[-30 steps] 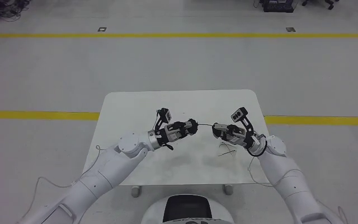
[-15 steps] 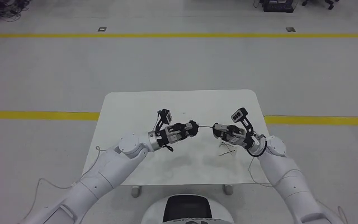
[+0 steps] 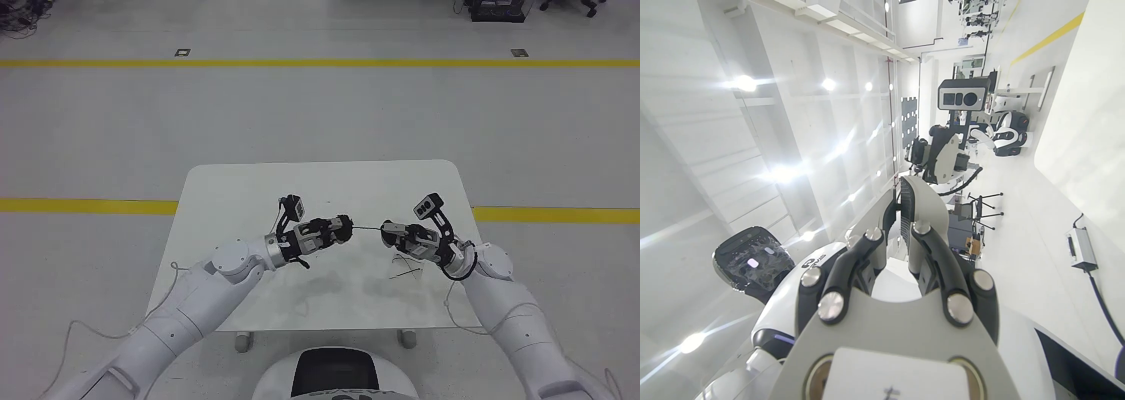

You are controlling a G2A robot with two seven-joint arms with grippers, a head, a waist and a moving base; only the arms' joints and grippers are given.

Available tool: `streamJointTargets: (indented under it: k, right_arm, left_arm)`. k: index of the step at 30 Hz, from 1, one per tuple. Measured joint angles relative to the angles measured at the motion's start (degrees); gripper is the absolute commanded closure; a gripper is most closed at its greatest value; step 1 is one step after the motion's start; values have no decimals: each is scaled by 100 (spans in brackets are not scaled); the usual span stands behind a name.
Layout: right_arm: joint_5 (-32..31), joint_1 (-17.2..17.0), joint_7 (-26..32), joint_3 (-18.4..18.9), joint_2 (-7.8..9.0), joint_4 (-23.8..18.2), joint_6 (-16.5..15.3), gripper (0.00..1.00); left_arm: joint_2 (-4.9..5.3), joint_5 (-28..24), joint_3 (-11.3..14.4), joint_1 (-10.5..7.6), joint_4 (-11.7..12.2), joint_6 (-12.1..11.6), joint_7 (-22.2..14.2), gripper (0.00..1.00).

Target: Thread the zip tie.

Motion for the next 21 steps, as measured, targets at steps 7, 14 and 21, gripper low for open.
streamJointTargets:
  k: [7, 14, 21]
  right_arm:
    - [36, -2, -24, 37, 7, 20, -13, 100]
    - [26, 7, -21, 41, 9, 30, -22, 100]
    - [275, -88, -45, 143, 26, -77, 222, 100]
  left_arm:
    - [0, -2, 2, -1, 0, -1, -6, 0]
    - [0, -2, 2, -1, 0, -1, -6, 0]
    - [-53, -335, 109, -173, -1, 403, -967, 0]
